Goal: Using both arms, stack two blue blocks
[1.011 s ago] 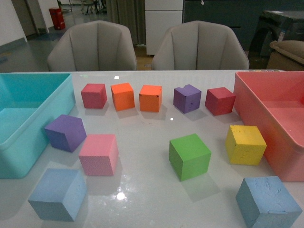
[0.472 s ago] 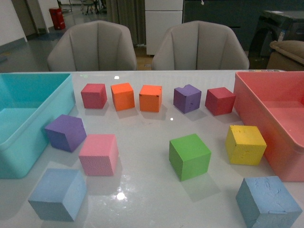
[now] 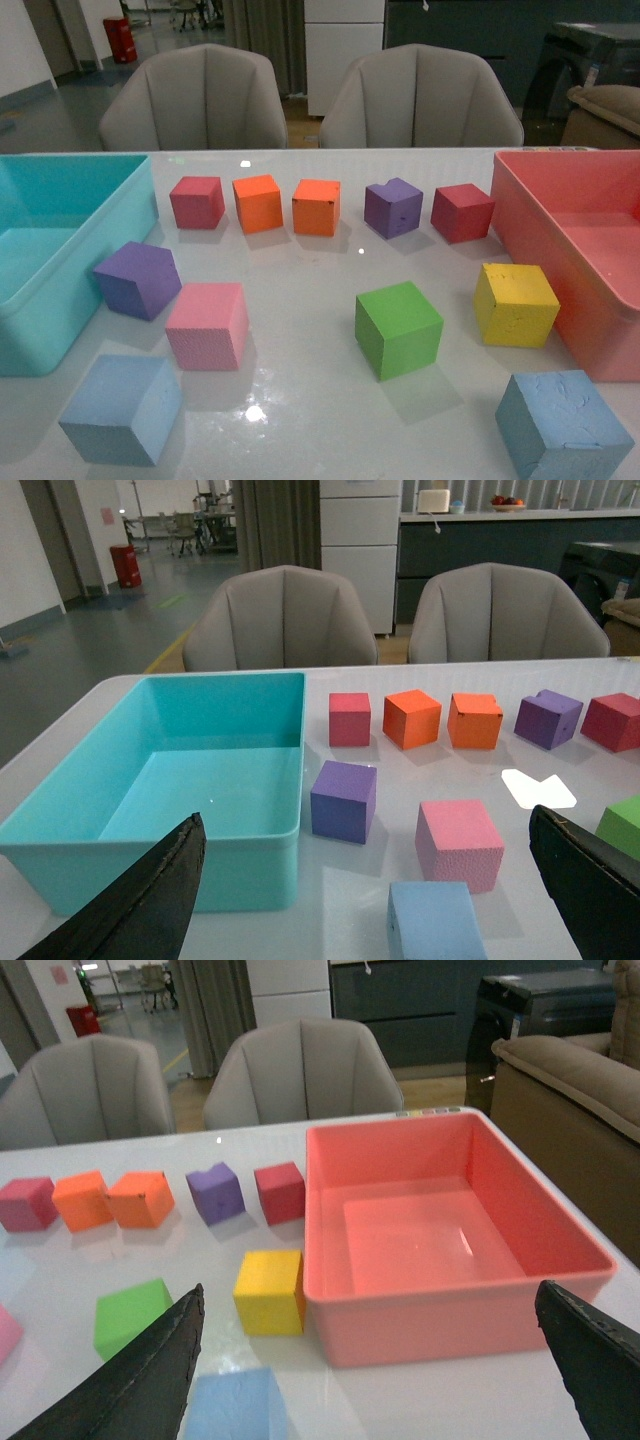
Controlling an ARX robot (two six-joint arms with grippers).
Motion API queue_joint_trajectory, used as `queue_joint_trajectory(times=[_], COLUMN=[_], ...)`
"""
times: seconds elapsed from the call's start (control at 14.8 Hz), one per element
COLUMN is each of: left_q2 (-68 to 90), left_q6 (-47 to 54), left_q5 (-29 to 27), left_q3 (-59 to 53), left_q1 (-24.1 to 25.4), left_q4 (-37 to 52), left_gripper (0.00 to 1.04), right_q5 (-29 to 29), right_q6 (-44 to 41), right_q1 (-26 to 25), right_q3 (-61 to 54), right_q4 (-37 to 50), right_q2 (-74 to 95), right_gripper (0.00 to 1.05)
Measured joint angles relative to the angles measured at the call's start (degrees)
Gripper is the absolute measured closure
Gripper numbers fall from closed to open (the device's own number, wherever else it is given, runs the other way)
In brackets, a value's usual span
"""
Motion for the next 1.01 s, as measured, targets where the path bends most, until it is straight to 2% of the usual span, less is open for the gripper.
queue_joint_trajectory(times=[0.2, 0.27, 0.4, 0.54, 1.01], left_q2=[0.0, 0.0, 0.0, 0.0, 0.0], left_q6=[0.0, 0.0, 0.0, 0.0, 0.0], left_q5=[-0.02, -0.02, -0.02, -0.02, -0.02], left_q3=[0.0, 0.0, 0.0, 0.0, 0.0], left_q1=[0.0, 0.0, 0.0, 0.0, 0.0], left_q4=[0.0, 0.0, 0.0, 0.0, 0.0], left_gripper=[0.07, 0.07, 0.07, 0.07, 0.07], right_q5=[0.22, -0.61, -2.05, -2.51, -2.93], right_q6=[0.98, 0.9, 0.74, 0.76, 1.49], right_q1=[6.49, 8.98, 12.2, 14.01, 12.85], right_q3=[11.78, 16.55, 24.0, 25.73, 24.74], right_q4=[19.47, 20.0, 14.05, 8.55, 12.74], right_q2=[24.35, 32.09, 47.58, 60.11, 79.45], right_gripper=[0.06, 0.06, 0.06, 0.06, 0.06])
